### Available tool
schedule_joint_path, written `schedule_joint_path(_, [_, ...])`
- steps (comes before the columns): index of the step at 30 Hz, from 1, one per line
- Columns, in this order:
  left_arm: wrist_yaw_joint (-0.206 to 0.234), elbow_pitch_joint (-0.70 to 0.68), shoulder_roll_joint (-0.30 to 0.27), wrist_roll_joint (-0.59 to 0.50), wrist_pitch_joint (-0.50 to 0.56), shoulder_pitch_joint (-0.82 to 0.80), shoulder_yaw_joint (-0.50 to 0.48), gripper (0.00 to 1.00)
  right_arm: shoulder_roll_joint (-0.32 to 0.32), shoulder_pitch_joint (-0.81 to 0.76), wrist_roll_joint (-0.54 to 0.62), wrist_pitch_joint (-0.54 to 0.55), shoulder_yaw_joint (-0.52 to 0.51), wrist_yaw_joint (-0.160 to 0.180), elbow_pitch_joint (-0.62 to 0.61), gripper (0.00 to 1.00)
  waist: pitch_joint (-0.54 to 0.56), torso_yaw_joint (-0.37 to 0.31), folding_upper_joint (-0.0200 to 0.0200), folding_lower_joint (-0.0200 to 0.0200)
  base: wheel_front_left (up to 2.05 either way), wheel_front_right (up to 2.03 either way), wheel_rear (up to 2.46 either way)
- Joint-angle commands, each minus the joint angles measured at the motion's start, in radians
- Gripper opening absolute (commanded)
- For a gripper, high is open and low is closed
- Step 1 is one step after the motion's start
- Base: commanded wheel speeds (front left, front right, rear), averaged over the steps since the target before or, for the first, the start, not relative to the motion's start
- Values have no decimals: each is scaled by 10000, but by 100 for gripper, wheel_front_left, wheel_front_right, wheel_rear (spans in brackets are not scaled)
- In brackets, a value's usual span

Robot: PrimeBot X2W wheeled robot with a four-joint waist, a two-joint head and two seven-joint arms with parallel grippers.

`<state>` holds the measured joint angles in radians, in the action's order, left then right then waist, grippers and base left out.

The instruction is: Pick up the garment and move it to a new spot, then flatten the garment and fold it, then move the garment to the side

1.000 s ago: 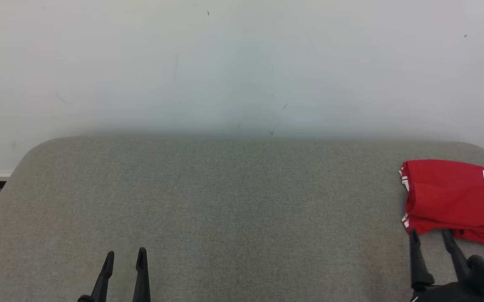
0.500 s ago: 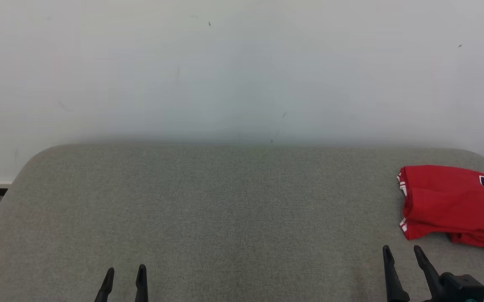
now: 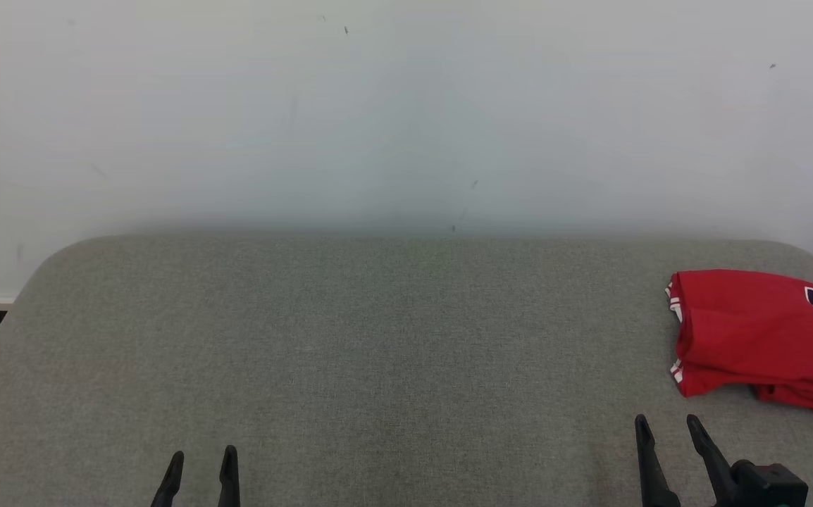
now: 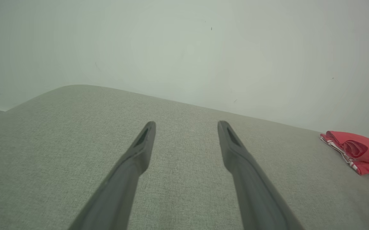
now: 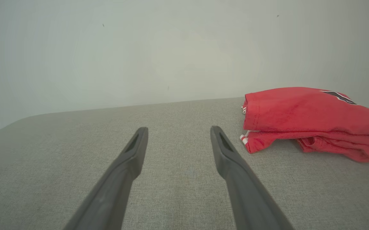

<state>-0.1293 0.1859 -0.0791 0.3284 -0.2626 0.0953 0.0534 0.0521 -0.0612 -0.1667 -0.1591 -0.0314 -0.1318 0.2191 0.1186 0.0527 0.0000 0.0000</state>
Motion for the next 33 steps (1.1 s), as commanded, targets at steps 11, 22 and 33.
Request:
schedule_joint_path(11, [0,384,-127,201,32,120,103,0,-17,-105,-125,30,-20,0,380,0,-58,1,0,2,0,0,0])
schedule_joint_path(22, [-1,445,-66,2102,629,-248,-72,0,-16,4,-2287,429,-255,2,185,0,-158,-46,0,1,0,0,0])
schedule_joint_path(33, [-4,490,-9,3905,1193,-601,-235,0,-15,17,-4355,720,-393,4,-102,0,-269,-97,0,1,0,0,0])
